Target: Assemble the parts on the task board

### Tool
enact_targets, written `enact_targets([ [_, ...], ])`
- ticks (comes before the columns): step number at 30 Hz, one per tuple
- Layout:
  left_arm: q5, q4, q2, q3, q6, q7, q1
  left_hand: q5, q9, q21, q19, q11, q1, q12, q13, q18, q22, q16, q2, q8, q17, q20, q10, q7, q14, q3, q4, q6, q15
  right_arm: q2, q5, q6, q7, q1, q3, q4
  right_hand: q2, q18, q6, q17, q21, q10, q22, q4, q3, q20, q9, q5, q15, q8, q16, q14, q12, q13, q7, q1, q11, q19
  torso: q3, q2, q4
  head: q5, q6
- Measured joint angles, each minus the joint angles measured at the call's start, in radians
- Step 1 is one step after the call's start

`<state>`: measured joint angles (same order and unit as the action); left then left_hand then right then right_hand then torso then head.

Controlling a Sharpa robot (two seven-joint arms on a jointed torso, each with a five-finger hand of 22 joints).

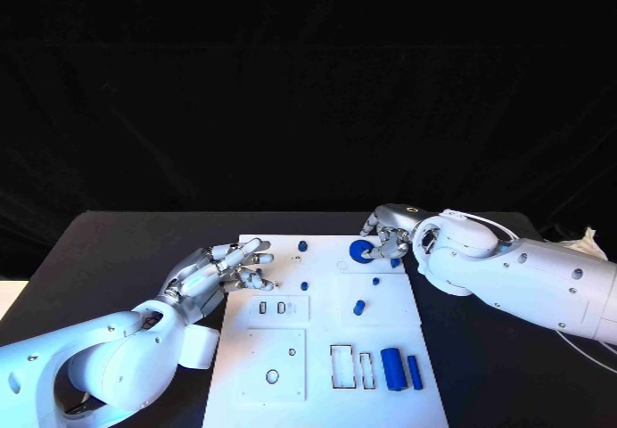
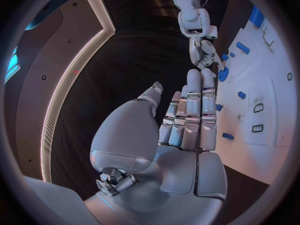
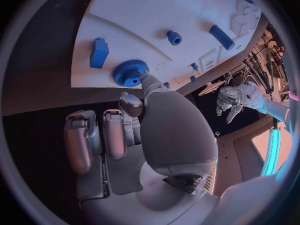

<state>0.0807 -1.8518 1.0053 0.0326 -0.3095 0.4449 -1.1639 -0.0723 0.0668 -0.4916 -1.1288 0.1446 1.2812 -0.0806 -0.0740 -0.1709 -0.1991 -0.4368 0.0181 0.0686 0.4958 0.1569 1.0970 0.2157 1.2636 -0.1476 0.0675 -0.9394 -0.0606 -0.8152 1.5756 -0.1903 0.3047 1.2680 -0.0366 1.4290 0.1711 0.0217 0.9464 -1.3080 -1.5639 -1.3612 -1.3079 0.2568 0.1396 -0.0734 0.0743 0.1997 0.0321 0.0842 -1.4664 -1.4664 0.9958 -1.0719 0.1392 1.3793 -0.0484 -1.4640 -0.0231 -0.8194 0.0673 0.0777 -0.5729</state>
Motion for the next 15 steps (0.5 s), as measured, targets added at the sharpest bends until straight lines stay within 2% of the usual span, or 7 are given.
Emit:
enact_targets([
  [4,0.0,0.0,0.0,0.0,0.001,-0.001,0.0,0.0,0.0,0.0,0.0,0.0,0.0,0.0,0.0,0.0,0.0,0.0,0.0,0.0,0.0,0.0,0.0,0.0,0.0,0.0,0.0,0.0,0.0,0.007,0.001,0.008,0.002,-0.001,0.0,-0.009,-0.005,-0.001,0.007,0.0,0.0,0.0,0.0,0.0,0.0,0.0,0.001,0.004,0.0,0.001,-0.003,0.0,0.006,-0.012,0.0,0.005,0.0,0.0,0.0,0.0,0.0012,0.001,-0.002],
  [5,0.0,0.0,0.0,0.0,0.001,-0.001,0.0,0.0,0.0,0.0,0.0,0.0,0.0,0.0,0.0,0.0,0.0,0.0,0.0,0.0,0.0,0.0,0.0,0.0,0.0,0.0,0.0,0.0,0.0,0.008,0.001,0.009,0.002,-0.001,0.0,-0.011,-0.005,-0.011,0.007,0.0,0.0,0.0,0.0,0.0,0.0,0.0,0.001,0.004,0.0,0.004,-0.007,0.0,0.008,-0.015,0.0,0.005,0.0,0.0,0.0001,0.0,0.0016,0.001,-0.003],
  [7,0.0,0.0,0.0,0.0,0.001,-0.001,0.0,0.0,0.0,0.0,0.0,0.0,0.0,0.0,0.0,0.0,0.0,0.0,0.0,0.0,0.0,0.0,0.0,0.0,0.0,0.0,0.0,0.0,0.0,0.011,0.002,0.012,0.003,-0.002,0.0,-0.014,-0.008,-0.015,0.011,0.0,0.0,0.0,0.0,0.0,0.0,0.0,0.002,0.004,0.0,0.008,-0.01,0.0,0.014,-0.022,-0.003,0.008,0.0,0.0,0.0,0.0,0.0017,0.001,-0.004],
  [15,0.0,0.001,0.0,0.0,0.003,-0.004,0.0,0.0,0.0,0.0,0.004,0.0,0.0,0.0,0.0,0.0,0.0,0.0,0.0,0.0,0.0,0.004,0.0,0.0,-0.003,-0.003,-0.003,0.0,-0.003,0.017,0.005,0.02,0.004,-0.003,0.001,-0.019,-0.017,-0.015,0.041,0.0,0.0,-0.004,0.0,-0.002,0.007,0.0,0.006,0.004,0.0,0.02,-0.034,0.0,0.047,-0.057,-0.005,0.016,0.004,0.0,-0.0004,0.0,0.0012,-0.001,-0.006],
])
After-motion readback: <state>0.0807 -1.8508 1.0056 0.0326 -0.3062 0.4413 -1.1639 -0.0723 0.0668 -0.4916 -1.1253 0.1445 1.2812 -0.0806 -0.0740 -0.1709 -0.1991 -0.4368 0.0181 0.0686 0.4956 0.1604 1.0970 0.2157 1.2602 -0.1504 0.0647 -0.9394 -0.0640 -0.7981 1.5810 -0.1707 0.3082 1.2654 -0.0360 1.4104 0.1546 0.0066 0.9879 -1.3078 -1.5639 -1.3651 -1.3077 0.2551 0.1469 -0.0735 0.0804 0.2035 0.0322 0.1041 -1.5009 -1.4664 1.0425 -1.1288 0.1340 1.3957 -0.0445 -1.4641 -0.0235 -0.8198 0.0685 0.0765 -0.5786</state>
